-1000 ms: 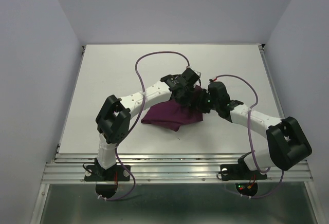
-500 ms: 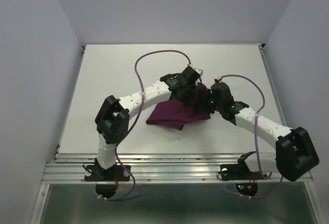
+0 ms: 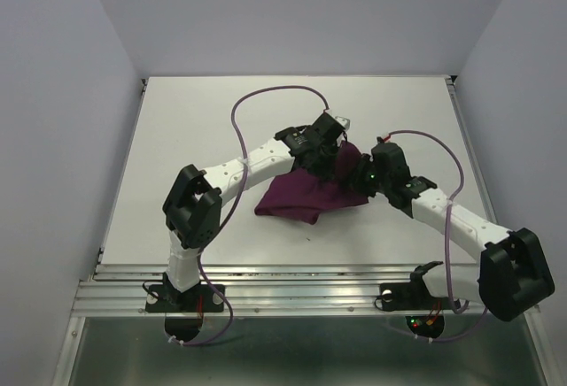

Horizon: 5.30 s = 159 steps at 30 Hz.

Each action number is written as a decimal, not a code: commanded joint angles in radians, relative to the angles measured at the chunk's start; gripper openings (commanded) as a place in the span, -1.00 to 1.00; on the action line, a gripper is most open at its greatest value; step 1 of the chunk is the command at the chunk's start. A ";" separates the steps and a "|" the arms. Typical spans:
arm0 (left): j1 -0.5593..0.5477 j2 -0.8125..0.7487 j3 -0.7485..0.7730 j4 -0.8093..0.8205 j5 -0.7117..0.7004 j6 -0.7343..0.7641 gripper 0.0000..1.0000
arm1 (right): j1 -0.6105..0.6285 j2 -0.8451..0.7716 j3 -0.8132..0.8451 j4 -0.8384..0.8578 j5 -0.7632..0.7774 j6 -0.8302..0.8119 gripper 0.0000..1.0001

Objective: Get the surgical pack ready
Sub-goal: Pack the surgical kit at the center of the board.

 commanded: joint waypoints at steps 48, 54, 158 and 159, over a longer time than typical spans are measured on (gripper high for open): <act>0.014 -0.162 0.024 0.121 0.029 -0.031 -1.00 | -0.007 0.251 0.015 0.296 -0.106 0.059 -0.48; 0.025 -0.164 0.004 0.136 0.047 -0.031 -1.00 | -0.035 0.099 -0.057 0.262 -0.050 0.065 -0.48; 0.110 0.007 0.065 0.127 -0.154 -0.131 0.01 | -0.088 -0.120 0.055 -0.027 0.099 -0.016 -0.58; 0.114 -0.004 0.053 0.122 -0.160 -0.134 -0.07 | -0.088 -0.075 0.073 -0.008 0.094 -0.017 -0.60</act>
